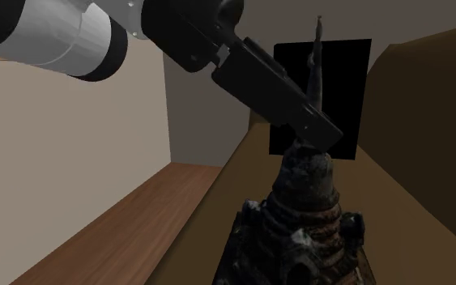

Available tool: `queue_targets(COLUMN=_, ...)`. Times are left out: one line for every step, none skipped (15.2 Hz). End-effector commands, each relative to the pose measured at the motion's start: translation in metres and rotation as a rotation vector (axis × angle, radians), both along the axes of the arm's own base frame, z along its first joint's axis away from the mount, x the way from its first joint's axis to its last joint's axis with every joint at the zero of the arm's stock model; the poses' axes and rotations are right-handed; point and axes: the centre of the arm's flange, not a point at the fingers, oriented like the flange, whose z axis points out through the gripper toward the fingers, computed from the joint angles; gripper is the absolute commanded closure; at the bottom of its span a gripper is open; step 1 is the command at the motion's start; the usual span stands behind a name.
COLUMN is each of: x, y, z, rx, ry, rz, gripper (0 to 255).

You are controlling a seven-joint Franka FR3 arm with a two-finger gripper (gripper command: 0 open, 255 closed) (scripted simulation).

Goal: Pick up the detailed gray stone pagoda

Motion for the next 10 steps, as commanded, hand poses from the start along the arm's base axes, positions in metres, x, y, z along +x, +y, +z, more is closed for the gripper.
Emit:
queue_targets(x=0.001, y=0.000, z=0.012, rx=0.000, ry=-0.003, rz=0.000, gripper=255)
queue_targets(x=0.001, y=0.000, z=0.017, rx=0.000, ry=-0.003, rz=0.000, gripper=255)
queue_targets(x=0.001, y=0.000, z=0.022, rx=0.000, ry=-0.003, rz=0.000, gripper=255)
queue_targets(x=0.001, y=0.000, z=0.027, rx=0.000, ry=-0.003, rz=0.000, gripper=255)
queue_targets(x=0.001, y=0.000, z=0.033, rx=0.000, ry=-0.003, rz=0.000, gripper=255)
queue_targets(x=0.001, y=0.000, z=0.038, rx=0.000, ry=-0.003, rz=0.000, gripper=255)
queue_targets(x=0.001, y=0.000, z=0.043, rx=0.000, ry=-0.003, rz=0.000, gripper=255)
queue_targets(x=0.001, y=0.000, z=0.049, rx=0.000, ry=-0.003, rz=0.000, gripper=255)
queue_targets(x=0.001, y=0.000, z=0.049, rx=0.000, ry=-0.003, rz=0.000, gripper=255)
queue_targets(x=0.001, y=0.000, z=0.049, rx=0.000, ry=-0.003, rz=0.000, gripper=255)
